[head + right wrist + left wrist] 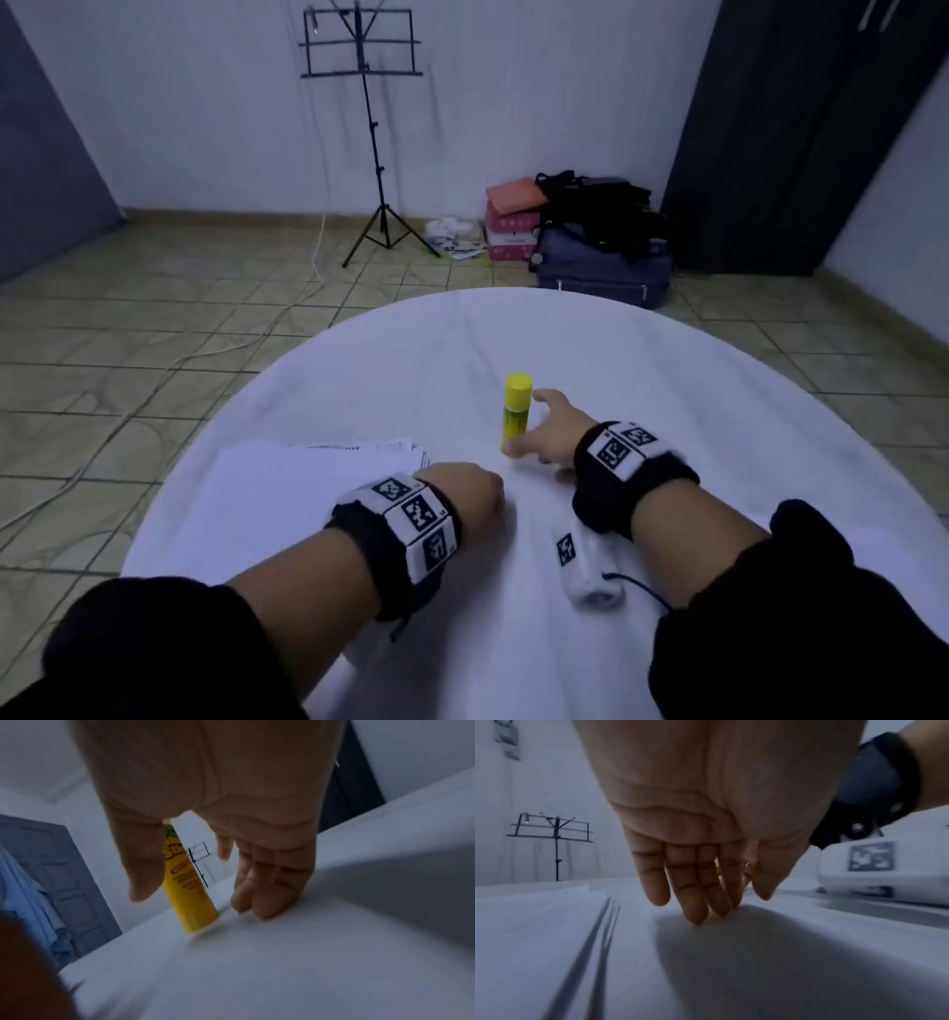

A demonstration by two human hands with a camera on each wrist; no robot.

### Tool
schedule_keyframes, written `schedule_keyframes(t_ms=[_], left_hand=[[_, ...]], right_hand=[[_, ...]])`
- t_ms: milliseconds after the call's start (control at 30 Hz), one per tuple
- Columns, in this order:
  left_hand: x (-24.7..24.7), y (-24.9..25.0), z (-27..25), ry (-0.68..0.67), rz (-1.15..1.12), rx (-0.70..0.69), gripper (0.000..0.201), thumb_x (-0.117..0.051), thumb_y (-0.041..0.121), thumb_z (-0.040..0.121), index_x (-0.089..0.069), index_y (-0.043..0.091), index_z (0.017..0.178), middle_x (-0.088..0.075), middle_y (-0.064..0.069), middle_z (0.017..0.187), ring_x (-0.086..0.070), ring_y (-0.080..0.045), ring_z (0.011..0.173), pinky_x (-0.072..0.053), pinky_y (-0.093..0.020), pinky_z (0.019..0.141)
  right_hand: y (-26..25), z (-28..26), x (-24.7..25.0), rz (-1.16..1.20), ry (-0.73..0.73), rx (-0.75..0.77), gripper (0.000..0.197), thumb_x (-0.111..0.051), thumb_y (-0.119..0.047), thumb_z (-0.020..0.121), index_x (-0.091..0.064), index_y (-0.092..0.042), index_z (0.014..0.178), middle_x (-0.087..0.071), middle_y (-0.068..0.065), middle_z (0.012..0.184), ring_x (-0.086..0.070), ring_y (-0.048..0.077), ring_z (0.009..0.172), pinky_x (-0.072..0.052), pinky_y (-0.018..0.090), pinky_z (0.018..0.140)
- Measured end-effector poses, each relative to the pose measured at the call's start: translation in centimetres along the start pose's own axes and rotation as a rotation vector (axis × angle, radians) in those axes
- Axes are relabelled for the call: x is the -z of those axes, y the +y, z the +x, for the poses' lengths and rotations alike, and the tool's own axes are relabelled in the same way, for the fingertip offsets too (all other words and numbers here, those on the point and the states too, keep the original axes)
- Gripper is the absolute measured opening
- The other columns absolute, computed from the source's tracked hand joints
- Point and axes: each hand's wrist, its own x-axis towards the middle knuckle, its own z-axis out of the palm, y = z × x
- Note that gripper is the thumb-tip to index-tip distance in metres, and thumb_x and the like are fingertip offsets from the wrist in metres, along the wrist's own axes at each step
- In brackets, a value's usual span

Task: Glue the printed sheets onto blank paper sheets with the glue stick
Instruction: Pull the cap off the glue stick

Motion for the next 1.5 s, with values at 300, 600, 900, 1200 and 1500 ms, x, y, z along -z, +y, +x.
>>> schedule_keyframes(t_ms=[300,600,900,1200,1500], left_hand=[[-0.7,0.9,-0.7,0.016,0.159,0.029,0.035,-0.042,0.032,0.098,-0.065,0.007,0.109,-0.055,-0.006,0.092,-0.053,-0.023,0.091,-0.039,-0.030,0.075],[-1.5,1.6,-5.5,0.009,-0.212,0.114,0.057,-0.051,0.039,0.093,-0.040,0.012,0.142,-0.054,-0.009,0.132,-0.051,-0.023,0.121,-0.042,-0.029,0.094],[-3.3,1.4,-7.7,0.139,-0.957,0.000,0.023,-0.058,0.023,0.090,-0.064,0.015,0.111,-0.065,-0.008,0.103,-0.059,-0.016,0.087,-0.051,-0.030,0.085],[-4.6,0.5,-8.1,0.165,-1.130,-0.007,0.013,-0.059,0.023,0.093,-0.061,0.014,0.102,-0.065,-0.011,0.107,-0.062,-0.020,0.094,-0.052,-0.032,0.088],[-4.4,1.0,-8.4,0.134,-1.186,-0.085,0.014,-0.054,0.019,0.096,-0.059,0.010,0.104,-0.063,-0.011,0.106,-0.062,-0.024,0.096,-0.052,-0.034,0.093]], right_hand=[[-0.8,-2.3,-0.8,-0.268,0.019,0.081,0.036,-0.067,-0.037,0.083,-0.056,-0.017,0.111,-0.062,0.008,0.099,-0.061,0.027,0.092,-0.049,0.036,0.087],[2.4,-11.7,-2.7,-0.206,-0.025,0.131,0.018,-0.070,-0.026,0.080,-0.061,-0.013,0.090,-0.062,0.002,0.072,-0.057,0.013,0.056,-0.043,0.020,0.050],[3.0,-15.4,-4.4,-0.102,-0.077,0.137,0.019,-0.075,-0.031,0.075,-0.068,-0.014,0.080,-0.058,0.004,0.067,-0.051,0.020,0.063,-0.040,0.026,0.057],[1.7,-16.5,-0.9,0.203,-0.080,0.265,0.064,-0.054,-0.006,0.091,-0.027,-0.016,0.148,-0.050,-0.001,0.133,-0.050,0.014,0.112,-0.044,0.023,0.071],[0.4,-15.8,-2.2,0.154,0.012,0.330,0.053,-0.069,-0.032,0.084,-0.052,-0.013,0.130,-0.055,0.004,0.119,-0.053,0.017,0.108,-0.045,0.025,0.075]])
